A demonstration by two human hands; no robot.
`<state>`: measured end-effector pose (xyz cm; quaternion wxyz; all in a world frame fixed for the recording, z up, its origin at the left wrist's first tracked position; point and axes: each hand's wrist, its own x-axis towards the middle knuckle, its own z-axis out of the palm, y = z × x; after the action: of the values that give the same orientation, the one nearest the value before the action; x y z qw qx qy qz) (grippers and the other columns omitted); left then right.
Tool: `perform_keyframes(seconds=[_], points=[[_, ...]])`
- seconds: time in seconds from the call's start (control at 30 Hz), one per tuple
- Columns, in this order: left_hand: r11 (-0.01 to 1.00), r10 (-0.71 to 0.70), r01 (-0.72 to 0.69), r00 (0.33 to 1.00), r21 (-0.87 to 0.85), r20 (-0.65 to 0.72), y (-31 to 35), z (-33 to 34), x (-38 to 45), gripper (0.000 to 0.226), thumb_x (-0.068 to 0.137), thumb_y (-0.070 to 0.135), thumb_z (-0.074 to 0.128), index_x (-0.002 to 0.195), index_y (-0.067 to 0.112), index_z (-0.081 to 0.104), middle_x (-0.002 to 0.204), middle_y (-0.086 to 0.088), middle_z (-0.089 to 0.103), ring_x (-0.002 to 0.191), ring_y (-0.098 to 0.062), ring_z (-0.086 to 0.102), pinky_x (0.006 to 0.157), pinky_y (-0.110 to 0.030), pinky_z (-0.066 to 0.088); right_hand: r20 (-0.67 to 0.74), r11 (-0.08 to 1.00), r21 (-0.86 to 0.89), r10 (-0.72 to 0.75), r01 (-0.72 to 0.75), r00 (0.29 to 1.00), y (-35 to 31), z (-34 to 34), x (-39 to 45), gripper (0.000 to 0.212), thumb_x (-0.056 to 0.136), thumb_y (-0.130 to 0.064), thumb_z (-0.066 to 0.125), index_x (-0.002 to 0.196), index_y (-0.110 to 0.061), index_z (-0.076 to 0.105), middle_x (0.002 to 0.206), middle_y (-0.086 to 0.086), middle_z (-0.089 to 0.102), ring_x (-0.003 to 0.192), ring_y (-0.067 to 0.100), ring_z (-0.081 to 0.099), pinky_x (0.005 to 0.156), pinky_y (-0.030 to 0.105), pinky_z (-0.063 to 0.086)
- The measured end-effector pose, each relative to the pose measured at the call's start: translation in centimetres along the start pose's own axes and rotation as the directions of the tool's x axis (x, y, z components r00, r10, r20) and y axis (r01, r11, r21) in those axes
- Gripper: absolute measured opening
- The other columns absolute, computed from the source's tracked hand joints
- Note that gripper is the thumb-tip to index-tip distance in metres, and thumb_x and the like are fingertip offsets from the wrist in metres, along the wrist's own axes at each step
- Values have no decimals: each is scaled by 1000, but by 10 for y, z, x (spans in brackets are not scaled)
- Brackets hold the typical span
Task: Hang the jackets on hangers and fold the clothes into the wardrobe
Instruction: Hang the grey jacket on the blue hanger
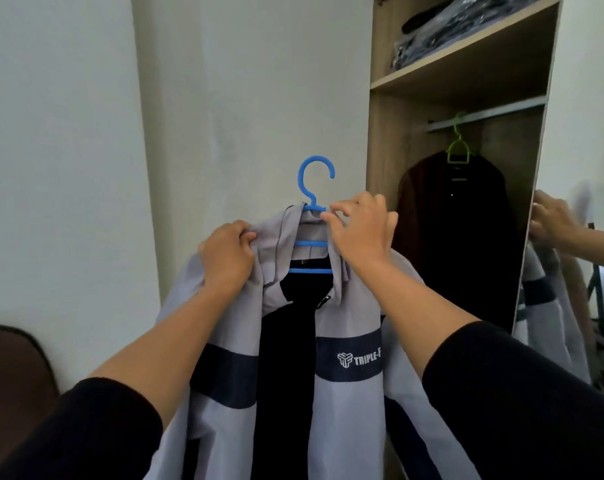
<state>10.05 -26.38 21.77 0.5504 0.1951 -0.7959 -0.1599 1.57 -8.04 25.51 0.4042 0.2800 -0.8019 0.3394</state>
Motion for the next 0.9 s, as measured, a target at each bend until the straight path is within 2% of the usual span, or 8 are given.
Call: perform_keyframes(seconds=[0.07,0.17,0.33,0.47,0.57,0.67,0.8,0.9], points=[[1000,0,0,1000,-11,1,12,23,5,18,91,17,48,94,14,66,97,-11,68,93,-33,59,88,-42,44,4,999,-36,26,-26,1000,3,11,11,28,91,-46,51,104,-28,69,107,-3,58,106,18,43,78,32,23],[999,32,-32,999,-19,-10,26,55,19,19,91,18,48,96,14,66,98,-11,67,94,-33,59,87,-43,44,-23,985,33,172,-171,985,14,26,29,35,89,-54,51,96,-26,71,101,-1,62,103,20,44,77,33,25],[991,113,-112,994,-68,11,43,112,42,20,91,20,48,98,15,66,100,-12,67,96,-33,59,85,-44,44,-17,936,131,331,-326,944,40,51,63,44,86,-60,48,96,-24,72,107,0,62,110,24,42,83,37,31],[954,283,-281,959,-100,8,56,157,62,30,90,27,44,103,13,67,99,-15,68,95,-35,60,81,-42,43,-146,875,223,466,-430,873,63,76,94,40,80,-55,59,90,-18,71,120,-6,57,118,23,43,93,40,37],[907,407,-396,912,-145,54,68,181,79,29,93,30,47,109,13,65,103,-14,67,98,-34,59,82,-39,41,-242,832,269,547,-486,801,79,86,119,37,84,-44,56,96,-12,70,119,-3,56,114,26,48,95,45,42],[851,518,-499,848,-163,110,68,200,93,26,92,27,51,114,16,61,106,-11,67,98,-33,60,80,-37,41,-295,818,230,575,-528,763,94,92,141,38,91,-41,47,105,-11,67,124,0,53,119,25,43,98,43,38],[864,494,-454,847,-217,196,57,228,104,24,93,25,47,112,16,59,104,-12,66,95,-35,60,75,-36,44,-360,818,129,565,-561,742,118,90,163,38,94,-39,44,115,-13,62,124,4,53,123,23,38,98,40,32],[825,529,-454,830,-337,178,68,250,112,23,93,22,47,109,11,61,99,-16,67,90,-36,60,76,-36,44,-403,817,40,540,-576,738,134,86,179,39,95,-39,43,118,-12,60,125,5,53,123,24,38,98,41,32]])
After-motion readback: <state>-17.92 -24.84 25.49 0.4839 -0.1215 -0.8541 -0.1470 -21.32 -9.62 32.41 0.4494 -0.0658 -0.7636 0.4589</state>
